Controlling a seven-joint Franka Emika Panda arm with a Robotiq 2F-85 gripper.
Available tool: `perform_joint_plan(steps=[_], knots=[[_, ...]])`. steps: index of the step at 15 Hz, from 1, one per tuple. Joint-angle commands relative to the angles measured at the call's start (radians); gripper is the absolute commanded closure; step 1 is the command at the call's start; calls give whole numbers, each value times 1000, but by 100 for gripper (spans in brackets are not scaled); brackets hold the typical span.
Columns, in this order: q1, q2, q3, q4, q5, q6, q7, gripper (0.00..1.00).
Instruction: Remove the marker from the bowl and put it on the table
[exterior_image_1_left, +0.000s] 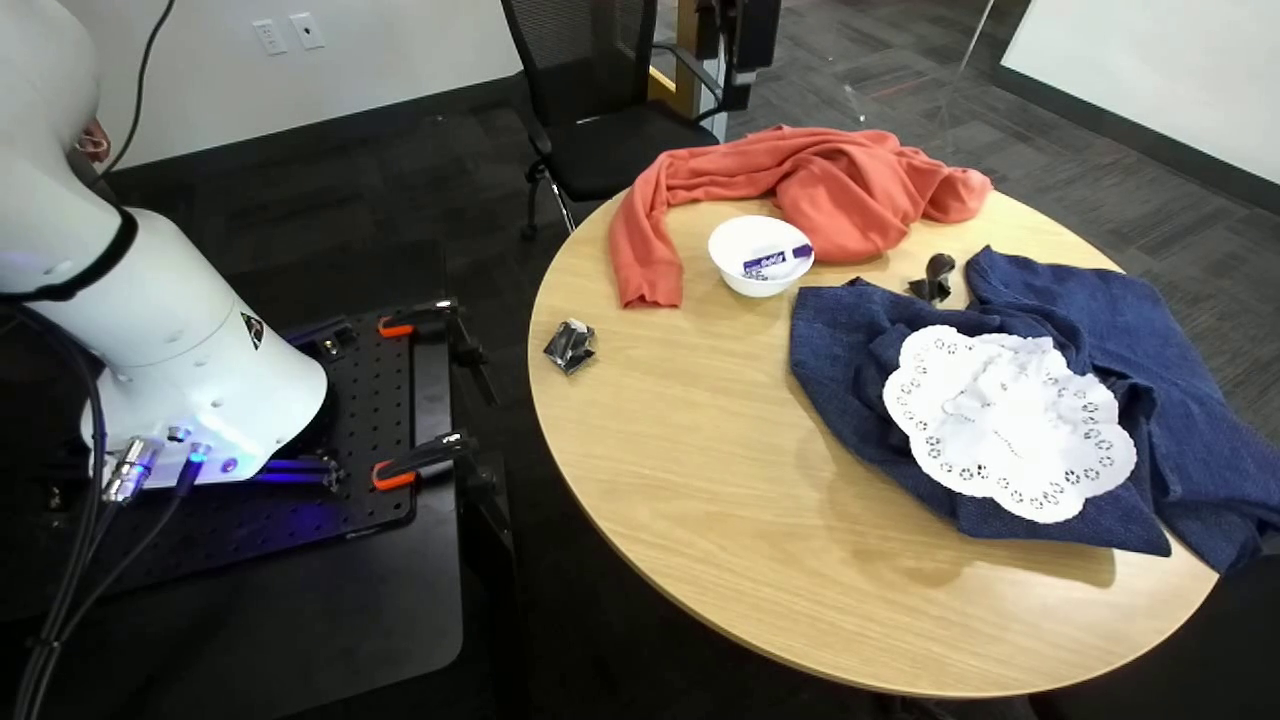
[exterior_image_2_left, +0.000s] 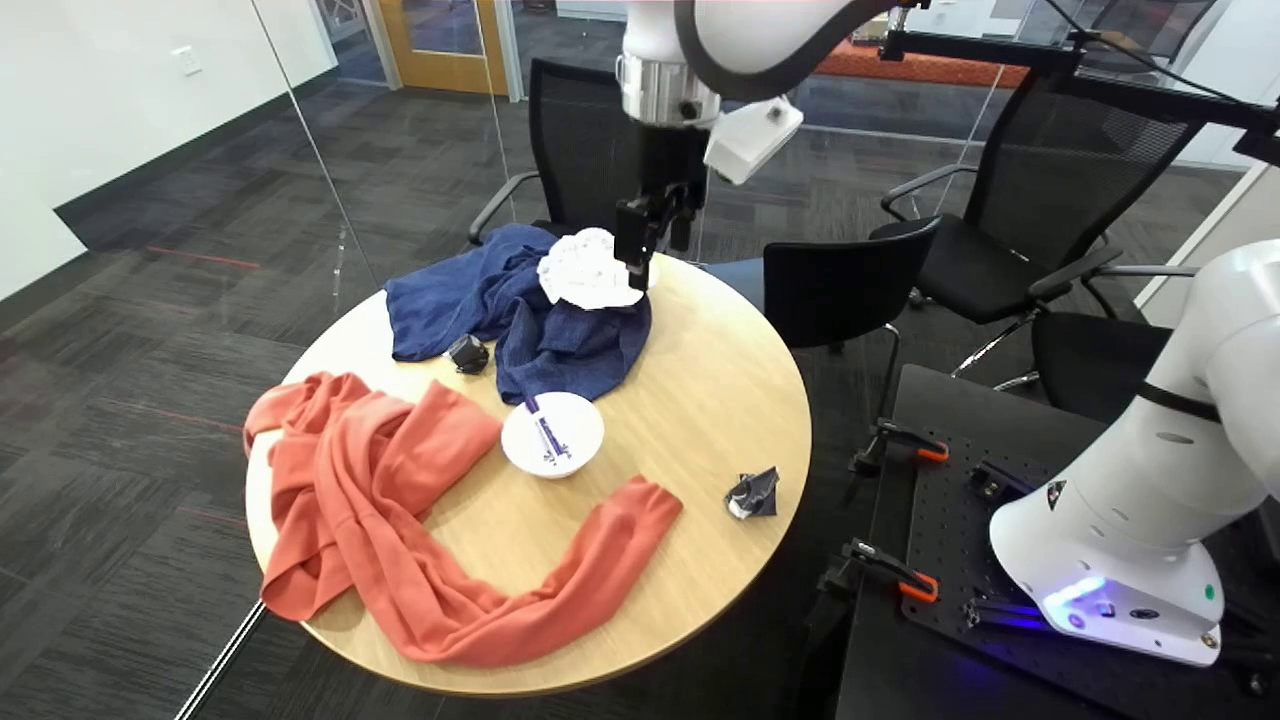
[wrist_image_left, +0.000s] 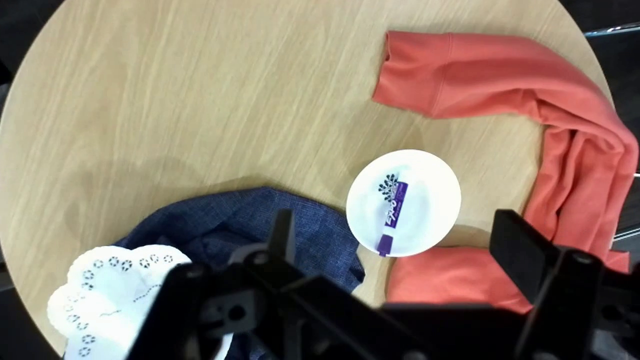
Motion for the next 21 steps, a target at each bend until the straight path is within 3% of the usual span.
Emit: perform_joint_plan(steps=[1, 10, 16, 21], knots=[[19, 69, 23, 33, 1, 67, 84, 0], [23, 75, 26, 22, 0, 66, 60, 0], [47, 183, 36, 43, -25, 280, 241, 0], [97, 301, 12, 70, -122, 404, 420, 0]])
